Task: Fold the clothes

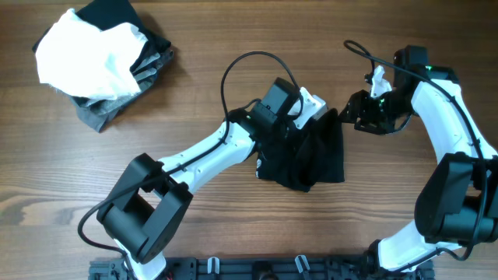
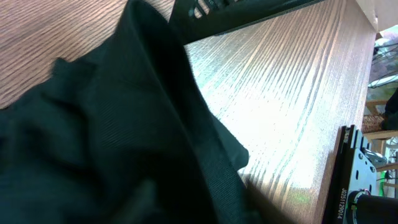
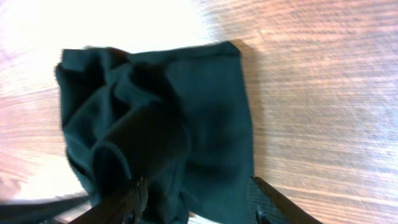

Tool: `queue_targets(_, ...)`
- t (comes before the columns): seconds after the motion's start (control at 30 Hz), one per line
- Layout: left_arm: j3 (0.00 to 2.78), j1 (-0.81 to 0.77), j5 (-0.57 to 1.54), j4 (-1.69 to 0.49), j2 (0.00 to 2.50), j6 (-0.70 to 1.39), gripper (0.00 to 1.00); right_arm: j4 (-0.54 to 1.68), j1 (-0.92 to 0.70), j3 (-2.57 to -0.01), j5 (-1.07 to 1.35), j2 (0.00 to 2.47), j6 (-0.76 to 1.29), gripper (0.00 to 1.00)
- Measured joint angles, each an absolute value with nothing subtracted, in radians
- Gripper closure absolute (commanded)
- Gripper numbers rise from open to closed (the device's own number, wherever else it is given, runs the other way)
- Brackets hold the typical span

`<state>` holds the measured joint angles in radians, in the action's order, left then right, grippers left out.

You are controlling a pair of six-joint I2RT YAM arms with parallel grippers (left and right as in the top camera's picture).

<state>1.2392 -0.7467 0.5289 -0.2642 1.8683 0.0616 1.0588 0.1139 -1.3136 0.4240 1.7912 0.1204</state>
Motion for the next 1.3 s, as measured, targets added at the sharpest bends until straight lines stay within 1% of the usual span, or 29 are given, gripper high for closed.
queue_targets(0.03,1.239,-0.747,0.529,-0.265,1.868,0.065,0.23,1.074,0.114,-1.314,0.404,1.791,0.128,0.42)
queue_targets(0.17,1.239,-0.713,0.529,-0.302,1.868,0.065,0.21,1.165,0.134,-1.314,0.372,1.791,0.113,0.44)
queue_targets(0.2,1.240,-0.691,0.529,-0.317,1.868,0.065,0.21,1.189,0.138,-1.314,0.374,1.789,0.100,0.48)
queue_targets(0.27,1.240,-0.659,0.529,-0.355,1.863,0.065,0.27,1.271,0.133,-1.316,0.388,1.785,0.058,0.58)
queue_targets(0.3,1.240,-0.628,0.529,-0.360,1.857,0.065,0.28,1.279,0.126,-1.316,0.395,1.782,0.046,0.60)
queue_targets(0.37,1.240,-0.585,0.529,-0.362,1.846,0.065,0.32,1.271,0.103,-1.311,0.412,1.779,0.031,0.61)
queue_targets(0.53,1.240,-0.538,0.508,-0.422,1.838,0.064,0.31,1.113,0.015,-1.220,0.448,1.774,0.059,0.60)
queue_targets(0.57,1.240,-0.537,0.494,-0.445,1.838,0.065,0.31,1.081,0.003,-1.200,0.453,1.773,0.066,0.71)
queue_targets(0.6,1.240,-0.537,0.472,-0.472,1.838,0.065,0.31,1.061,-0.009,-1.181,0.457,1.773,0.071,0.90)
queue_targets(0.63,1.240,-0.537,0.457,-0.490,1.838,0.064,0.31,1.040,-0.016,-1.170,0.460,1.773,0.076,0.96)
queue_targets(0.73,1.239,-0.537,0.434,-0.501,1.838,0.065,0.31,0.984,-0.023,-1.167,0.431,1.773,0.106,0.96)
queue_targets(0.83,1.232,-0.540,0.425,-0.502,1.838,0.065,0.31,1.050,0.014,-1.276,0.302,1.772,0.132,0.96)
queue_targets(0.97,1.222,-0.556,0.418,-0.501,1.838,0.065,0.23,1.065,0.048,-1.432,0.237,1.750,0.134,0.96)
queue_targets(1.1,1.221,-0.577,0.416,-0.494,1.838,0.065,0.23,1.062,0.047,-1.441,0.211,1.741,0.134,0.93)
queue_targets(1.13,1.221,-0.583,0.416,-0.494,1.838,0.065,0.22,1.063,0.047,-1.441,0.200,1.741,0.134,0.67)
queue_targets(1.17,1.221,-0.587,0.416,-0.494,1.838,0.065,0.23,1.076,0.047,-1.441,0.192,1.741,0.134,0.27)
queue_targets(1.2,1.221,-0.590,0.416,-0.494,1.838,0.065,0.23,1.102,0.047,-1.441,0.173,1.741,0.144,0.19)
queue_targets(1.23,1.221,-0.590,0.416,-0.494,1.838,0.065,0.22,1.131,0.048,-1.442,0.142,1.741,0.170,0.19)
queue_targets(1.3,1.221,-0.590,0.416,-0.494,1.838,0.065,0.23,1.185,0.050,-1.442,0.080,1.741,0.210,0.29)
